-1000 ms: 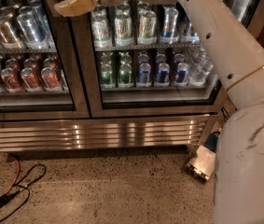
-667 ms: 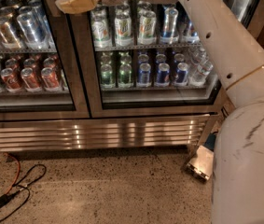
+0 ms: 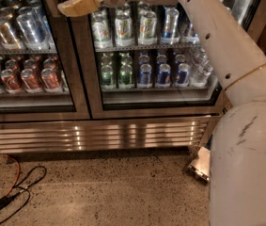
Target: Open right fridge door
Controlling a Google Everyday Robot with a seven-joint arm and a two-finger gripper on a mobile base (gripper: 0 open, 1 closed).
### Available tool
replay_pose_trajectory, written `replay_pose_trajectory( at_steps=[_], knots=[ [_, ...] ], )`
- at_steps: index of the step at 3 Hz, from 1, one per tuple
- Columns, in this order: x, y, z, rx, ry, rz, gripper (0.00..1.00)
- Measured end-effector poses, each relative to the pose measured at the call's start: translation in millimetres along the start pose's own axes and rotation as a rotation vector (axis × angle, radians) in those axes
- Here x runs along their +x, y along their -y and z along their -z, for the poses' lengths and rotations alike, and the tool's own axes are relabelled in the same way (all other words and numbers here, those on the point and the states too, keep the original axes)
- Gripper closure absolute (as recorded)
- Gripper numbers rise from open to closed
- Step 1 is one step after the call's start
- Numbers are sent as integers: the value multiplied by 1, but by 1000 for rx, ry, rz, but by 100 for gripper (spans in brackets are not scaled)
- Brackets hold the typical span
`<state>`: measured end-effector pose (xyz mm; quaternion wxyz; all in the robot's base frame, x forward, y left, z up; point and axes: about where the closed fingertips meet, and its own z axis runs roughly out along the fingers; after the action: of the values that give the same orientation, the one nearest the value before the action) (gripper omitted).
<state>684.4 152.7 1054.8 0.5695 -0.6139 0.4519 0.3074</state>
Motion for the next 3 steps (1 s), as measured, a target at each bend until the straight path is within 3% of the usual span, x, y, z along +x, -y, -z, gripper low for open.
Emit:
replay_pose_trajectory(
  at_steps=[1,2,3],
  knots=[
    [1,1,2,0,0,0,32],
    [2,4,3,0,0,0,46],
    [3,5,4,-1,0,-1,51]
  ],
)
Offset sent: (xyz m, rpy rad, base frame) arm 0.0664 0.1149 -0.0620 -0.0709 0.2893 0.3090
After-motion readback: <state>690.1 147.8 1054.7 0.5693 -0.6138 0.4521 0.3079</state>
